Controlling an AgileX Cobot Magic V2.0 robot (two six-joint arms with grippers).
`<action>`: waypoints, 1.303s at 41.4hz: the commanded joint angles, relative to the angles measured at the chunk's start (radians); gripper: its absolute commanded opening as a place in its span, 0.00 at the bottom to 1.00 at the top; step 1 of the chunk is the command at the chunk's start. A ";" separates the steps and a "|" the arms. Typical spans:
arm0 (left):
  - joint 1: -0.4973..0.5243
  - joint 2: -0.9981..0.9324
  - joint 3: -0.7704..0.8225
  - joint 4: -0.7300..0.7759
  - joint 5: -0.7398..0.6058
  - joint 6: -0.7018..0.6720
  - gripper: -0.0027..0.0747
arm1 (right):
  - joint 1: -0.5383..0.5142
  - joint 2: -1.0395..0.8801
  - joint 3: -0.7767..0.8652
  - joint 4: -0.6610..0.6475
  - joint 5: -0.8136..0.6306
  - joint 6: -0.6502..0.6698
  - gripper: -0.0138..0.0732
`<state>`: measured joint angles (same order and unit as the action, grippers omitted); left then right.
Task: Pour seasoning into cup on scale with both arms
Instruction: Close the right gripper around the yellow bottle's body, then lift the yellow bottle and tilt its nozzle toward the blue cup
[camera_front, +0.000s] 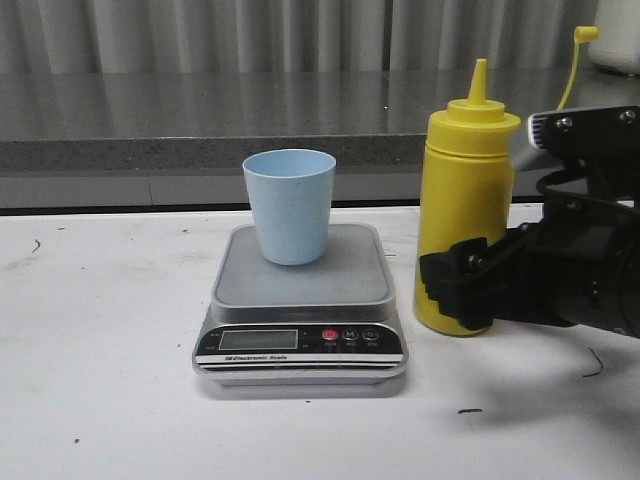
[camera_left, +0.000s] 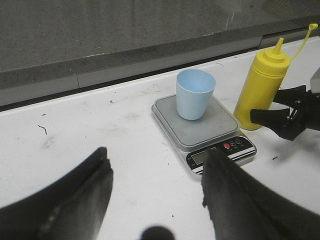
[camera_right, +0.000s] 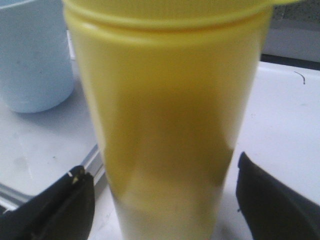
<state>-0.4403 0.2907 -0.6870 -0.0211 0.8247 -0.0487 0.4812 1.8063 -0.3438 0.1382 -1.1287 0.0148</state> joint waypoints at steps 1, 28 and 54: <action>0.003 0.009 -0.024 -0.003 -0.071 -0.009 0.55 | 0.001 -0.007 -0.052 0.023 -0.152 0.001 0.84; 0.003 0.009 -0.024 -0.003 -0.071 -0.009 0.55 | -0.002 -0.043 -0.148 0.053 0.066 -0.027 0.46; 0.003 0.009 -0.024 -0.003 -0.071 -0.009 0.55 | -0.168 -0.459 -0.537 -0.138 1.215 -0.253 0.46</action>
<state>-0.4403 0.2907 -0.6870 -0.0211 0.8247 -0.0487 0.3177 1.3850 -0.7626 0.0735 0.0000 -0.2142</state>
